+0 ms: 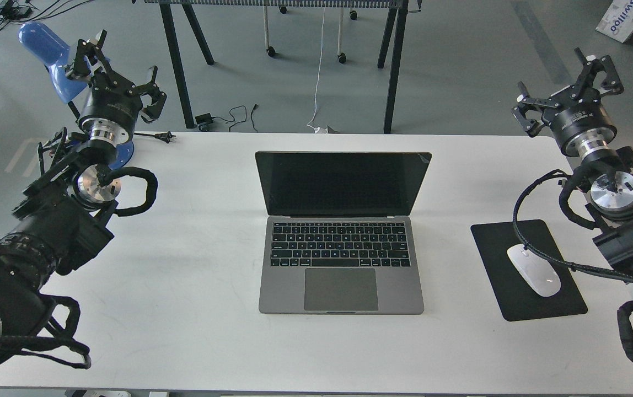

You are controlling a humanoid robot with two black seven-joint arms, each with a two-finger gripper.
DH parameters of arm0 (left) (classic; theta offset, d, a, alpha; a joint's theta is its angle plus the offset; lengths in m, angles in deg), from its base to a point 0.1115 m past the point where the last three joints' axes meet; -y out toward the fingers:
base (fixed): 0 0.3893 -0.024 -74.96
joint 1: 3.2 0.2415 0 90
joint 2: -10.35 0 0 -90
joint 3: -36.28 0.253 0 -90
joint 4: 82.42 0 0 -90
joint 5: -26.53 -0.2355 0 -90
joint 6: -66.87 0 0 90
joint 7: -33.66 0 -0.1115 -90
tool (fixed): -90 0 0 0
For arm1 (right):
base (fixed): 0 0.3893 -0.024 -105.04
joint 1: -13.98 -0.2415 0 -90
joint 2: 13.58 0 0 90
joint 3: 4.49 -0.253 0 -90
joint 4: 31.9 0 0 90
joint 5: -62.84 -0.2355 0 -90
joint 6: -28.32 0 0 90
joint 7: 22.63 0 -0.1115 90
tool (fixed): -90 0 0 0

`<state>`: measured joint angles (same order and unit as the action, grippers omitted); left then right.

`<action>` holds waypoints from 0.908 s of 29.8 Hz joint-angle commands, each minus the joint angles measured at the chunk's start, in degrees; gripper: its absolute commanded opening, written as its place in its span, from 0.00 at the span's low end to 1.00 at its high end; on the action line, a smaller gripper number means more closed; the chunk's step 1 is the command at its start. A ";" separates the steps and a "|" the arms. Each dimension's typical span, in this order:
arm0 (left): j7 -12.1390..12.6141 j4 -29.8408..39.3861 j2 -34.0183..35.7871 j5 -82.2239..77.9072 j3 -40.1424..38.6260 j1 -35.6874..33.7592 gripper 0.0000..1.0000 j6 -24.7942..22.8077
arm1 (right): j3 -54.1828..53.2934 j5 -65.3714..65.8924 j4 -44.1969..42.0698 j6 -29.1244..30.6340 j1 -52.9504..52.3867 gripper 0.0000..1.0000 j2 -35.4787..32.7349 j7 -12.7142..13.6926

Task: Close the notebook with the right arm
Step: 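Move the right gripper forward over the top of the laptop screen, then push the laptop screen down toward the keyboard with the right gripper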

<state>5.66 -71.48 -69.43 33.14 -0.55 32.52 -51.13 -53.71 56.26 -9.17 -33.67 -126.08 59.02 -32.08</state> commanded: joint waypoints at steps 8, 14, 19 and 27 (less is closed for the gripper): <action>0.00 0.05 -0.03 0.24 -0.09 0.05 1.00 0.00 | 12.65 0.16 0.65 -1.02 -3.90 1.00 8.24 0.58; 0.00 0.05 -0.03 0.24 0.00 0.05 1.00 0.00 | 18.19 0.16 4.51 -1.11 -3.73 1.00 10.63 0.58; 0.00 0.05 0.05 0.15 0.00 0.05 1.00 0.00 | 19.16 0.25 9.78 -1.37 -2.33 1.00 8.79 0.67; 0.00 0.05 0.05 -0.03 0.00 0.05 1.00 0.00 | 19.25 0.42 21.12 -3.31 2.86 1.00 3.07 1.46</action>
<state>5.66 -71.43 -69.38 33.13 -0.55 32.57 -51.13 -34.45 56.53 8.26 -36.08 -125.15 63.80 -30.96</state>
